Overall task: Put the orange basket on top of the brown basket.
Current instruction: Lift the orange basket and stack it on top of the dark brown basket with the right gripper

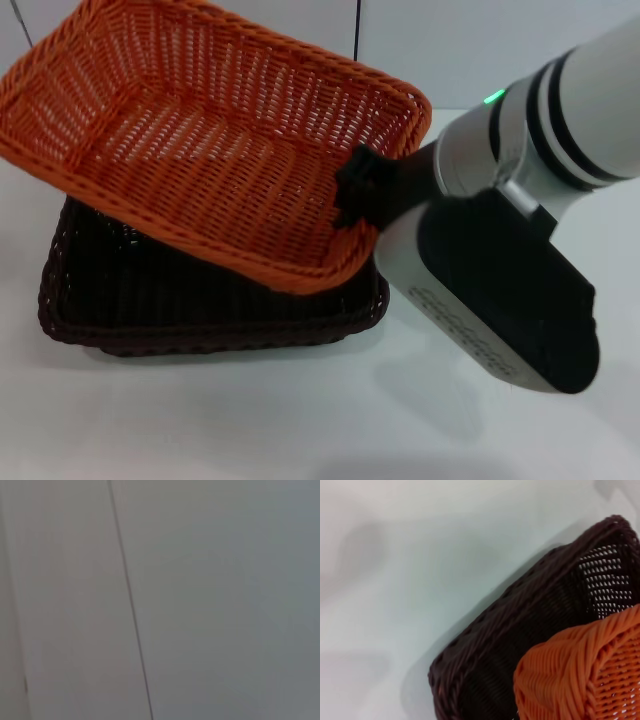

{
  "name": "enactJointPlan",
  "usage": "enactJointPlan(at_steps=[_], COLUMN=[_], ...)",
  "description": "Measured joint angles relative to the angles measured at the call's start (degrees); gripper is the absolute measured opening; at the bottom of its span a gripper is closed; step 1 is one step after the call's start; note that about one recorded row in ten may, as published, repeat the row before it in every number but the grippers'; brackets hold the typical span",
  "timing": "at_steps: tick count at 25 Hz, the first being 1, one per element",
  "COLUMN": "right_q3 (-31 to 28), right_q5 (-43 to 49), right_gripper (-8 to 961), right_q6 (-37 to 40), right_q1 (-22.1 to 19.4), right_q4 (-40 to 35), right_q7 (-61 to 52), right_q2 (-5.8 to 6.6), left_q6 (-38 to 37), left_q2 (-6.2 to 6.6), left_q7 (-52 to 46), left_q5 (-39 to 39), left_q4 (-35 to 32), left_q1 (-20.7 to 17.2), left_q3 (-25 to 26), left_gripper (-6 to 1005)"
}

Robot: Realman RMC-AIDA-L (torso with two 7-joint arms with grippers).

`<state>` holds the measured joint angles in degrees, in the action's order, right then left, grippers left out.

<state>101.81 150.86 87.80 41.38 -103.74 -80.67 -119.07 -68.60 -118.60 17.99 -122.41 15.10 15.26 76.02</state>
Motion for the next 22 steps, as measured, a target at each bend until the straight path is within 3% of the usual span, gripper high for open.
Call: enactJointPlan(at_steps=[3,9,22], right_q3=[0.04,1.34,10.70], right_q5=[0.41,2.44,7.69], right_gripper=[168,174,186], right_q6=[-3.51,-6.99,-20.16], right_q1=[-3.12,-4.19,-9.06], right_q4=[-0.01,2.29,5.81], right_q7=[5.40,6.25,5.80], right_q2=[-0.01,-0.01,0.00], left_q6=[0.07,0.07,0.18], left_q2=[-0.06,-0.06,-0.14], left_q7=[-2.72,-5.03,-5.15], left_q5=[1.20,1.09,1.35], left_q4=[0.75,1.08,1.07], left_q1=[-0.40,-0.65,-1.20], left_q3=[-0.34,-0.65,-2.17], left_gripper=[642,642,642])
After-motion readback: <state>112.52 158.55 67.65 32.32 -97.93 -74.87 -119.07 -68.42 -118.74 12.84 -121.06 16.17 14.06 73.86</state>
